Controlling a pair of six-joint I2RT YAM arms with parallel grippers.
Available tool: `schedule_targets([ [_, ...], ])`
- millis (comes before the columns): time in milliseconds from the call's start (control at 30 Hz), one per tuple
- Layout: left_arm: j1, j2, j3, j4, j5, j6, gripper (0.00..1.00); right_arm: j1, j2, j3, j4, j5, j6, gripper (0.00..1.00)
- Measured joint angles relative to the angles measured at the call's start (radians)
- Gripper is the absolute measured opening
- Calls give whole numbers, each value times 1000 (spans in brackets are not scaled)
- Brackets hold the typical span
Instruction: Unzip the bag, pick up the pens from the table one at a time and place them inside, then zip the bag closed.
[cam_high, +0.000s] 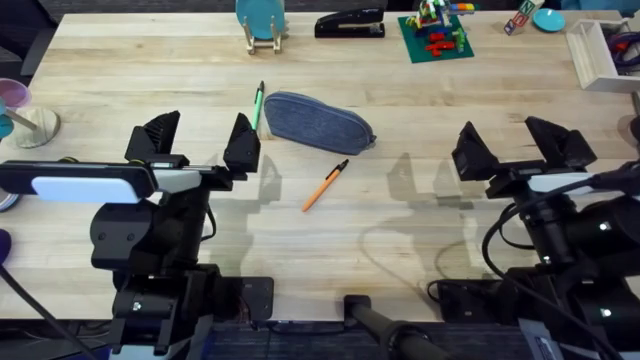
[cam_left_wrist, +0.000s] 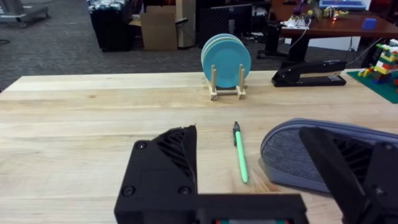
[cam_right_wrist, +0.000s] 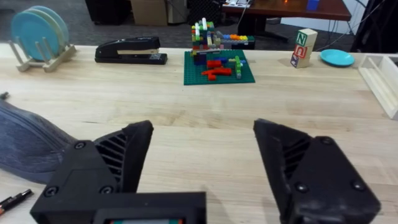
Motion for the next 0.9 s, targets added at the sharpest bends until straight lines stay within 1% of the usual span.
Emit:
schedule_targets([
  [467, 0, 0, 0, 0, 0, 0, 994, 0, 0, 0, 1, 0, 0, 997],
  [733, 0, 0, 0, 1, 0, 0, 993, 0, 0, 1, 20, -25, 0, 997],
  [833, 0, 0, 8, -13, -1, 2, 993, 0, 11, 19, 14, -29, 1, 996],
  [900, 0, 11, 31, -38, -3, 3, 993, 0, 40, 57, -1, -29, 0, 996],
])
